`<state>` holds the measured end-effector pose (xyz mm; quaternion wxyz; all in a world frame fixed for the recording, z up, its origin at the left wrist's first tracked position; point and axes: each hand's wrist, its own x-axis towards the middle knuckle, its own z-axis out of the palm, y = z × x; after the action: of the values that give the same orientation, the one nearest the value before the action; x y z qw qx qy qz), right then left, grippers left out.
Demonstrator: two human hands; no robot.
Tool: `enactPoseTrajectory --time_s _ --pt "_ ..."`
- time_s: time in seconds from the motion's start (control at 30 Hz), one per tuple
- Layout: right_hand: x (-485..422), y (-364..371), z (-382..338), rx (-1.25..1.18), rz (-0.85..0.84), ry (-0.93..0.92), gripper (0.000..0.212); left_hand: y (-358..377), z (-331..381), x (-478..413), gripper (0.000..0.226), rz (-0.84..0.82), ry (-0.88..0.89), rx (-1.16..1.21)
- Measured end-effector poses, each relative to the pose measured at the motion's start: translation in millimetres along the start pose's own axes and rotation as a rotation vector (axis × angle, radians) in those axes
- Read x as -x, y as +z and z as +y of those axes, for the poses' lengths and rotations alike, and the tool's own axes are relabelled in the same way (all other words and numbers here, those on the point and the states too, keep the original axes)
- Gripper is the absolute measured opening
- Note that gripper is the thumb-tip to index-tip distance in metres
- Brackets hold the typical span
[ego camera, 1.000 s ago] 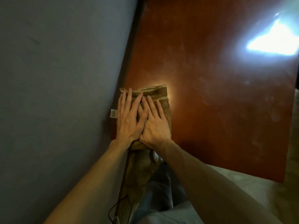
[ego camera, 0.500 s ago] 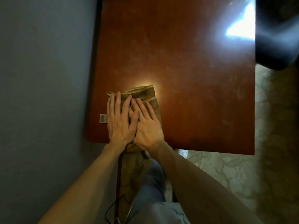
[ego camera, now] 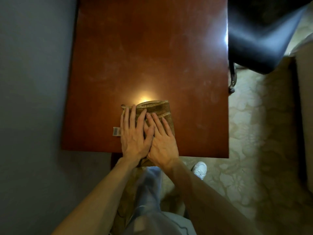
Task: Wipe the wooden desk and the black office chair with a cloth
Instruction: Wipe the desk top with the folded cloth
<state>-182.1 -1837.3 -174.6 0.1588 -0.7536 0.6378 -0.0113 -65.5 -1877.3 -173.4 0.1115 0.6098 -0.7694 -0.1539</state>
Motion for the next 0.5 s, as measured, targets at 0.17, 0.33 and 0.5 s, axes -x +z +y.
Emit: enactPoseTrajectory --time_s 0.17,0.33,0.5 --pt "38.7 -6.6 63.1 0.029 -0.001 0.036 0.078 31.2 67.7 7.7 0.065 -0.005 0.022 0.005" --pt "63.5 -13.6 110.0 0.034 0.005 0.025 0.075 53.7 113.6 11.7 0.066 0.008 0.025 -0.016" --pt "83.4 -16.3 150.3 0.042 0.051 0.022 0.074 76.2 152.3 11.7 0.069 0.011 0.026 -0.028"
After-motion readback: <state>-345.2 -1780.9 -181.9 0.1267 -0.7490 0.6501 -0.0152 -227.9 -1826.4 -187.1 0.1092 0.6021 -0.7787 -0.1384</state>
